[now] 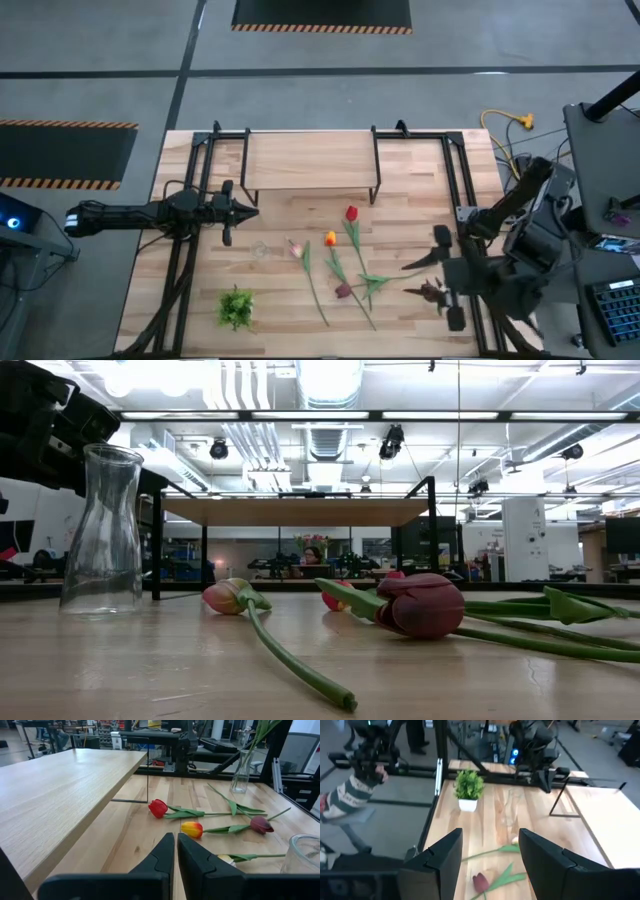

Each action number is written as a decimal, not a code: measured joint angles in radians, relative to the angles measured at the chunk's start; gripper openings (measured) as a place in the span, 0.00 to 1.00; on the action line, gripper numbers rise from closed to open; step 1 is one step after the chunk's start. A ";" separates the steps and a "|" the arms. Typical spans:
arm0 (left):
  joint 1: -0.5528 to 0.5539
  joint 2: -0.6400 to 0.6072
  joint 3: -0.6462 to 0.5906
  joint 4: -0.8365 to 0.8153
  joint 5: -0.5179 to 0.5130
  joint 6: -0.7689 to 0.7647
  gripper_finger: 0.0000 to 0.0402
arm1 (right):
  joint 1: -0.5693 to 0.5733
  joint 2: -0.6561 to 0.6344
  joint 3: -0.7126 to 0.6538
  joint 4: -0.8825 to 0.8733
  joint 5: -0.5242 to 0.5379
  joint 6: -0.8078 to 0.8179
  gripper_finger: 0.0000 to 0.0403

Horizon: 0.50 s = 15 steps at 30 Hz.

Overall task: Pick and place flowers into a vace then onto a shelf
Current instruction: Put the dark red flower into the right transparent flower vase

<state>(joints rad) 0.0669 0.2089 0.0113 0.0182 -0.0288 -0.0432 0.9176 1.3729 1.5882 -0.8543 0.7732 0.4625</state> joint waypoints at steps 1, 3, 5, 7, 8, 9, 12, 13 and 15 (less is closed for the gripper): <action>0.000 0.000 0.000 0.000 0.000 0.000 0.01 | -0.010 0.011 0.003 0.000 -0.018 -0.002 0.47; 0.000 0.000 0.000 0.000 0.000 0.000 0.01 | -0.029 0.037 0.009 -0.001 -0.053 -0.007 0.47; 0.000 0.000 0.000 0.000 0.000 0.000 0.01 | -0.042 0.063 0.013 -0.002 -0.089 -0.021 0.47; 0.000 0.000 0.000 0.000 0.000 0.000 0.01 | -0.057 0.091 0.023 -0.001 -0.101 -0.028 0.47; 0.000 0.000 0.000 0.000 0.000 0.000 0.01 | -0.063 0.106 0.028 -0.002 -0.103 -0.033 0.47; 0.000 0.000 0.000 0.000 0.000 0.000 0.01 | -0.068 0.122 0.036 -0.002 -0.106 -0.047 0.47; 0.000 0.000 0.000 0.000 0.000 0.000 0.01 | -0.084 0.180 0.079 -0.004 -0.144 -0.102 0.50; 0.000 0.000 0.000 0.000 0.000 0.000 0.01 | -0.089 0.201 0.099 -0.009 -0.150 -0.122 0.51; 0.000 0.000 0.000 0.000 0.000 0.000 0.01 | -0.093 0.247 0.144 -0.029 -0.153 -0.155 0.54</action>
<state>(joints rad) 0.0667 0.2089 0.0113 0.0185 -0.0288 -0.0433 0.8246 1.6200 1.7324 -0.8837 0.6204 0.3078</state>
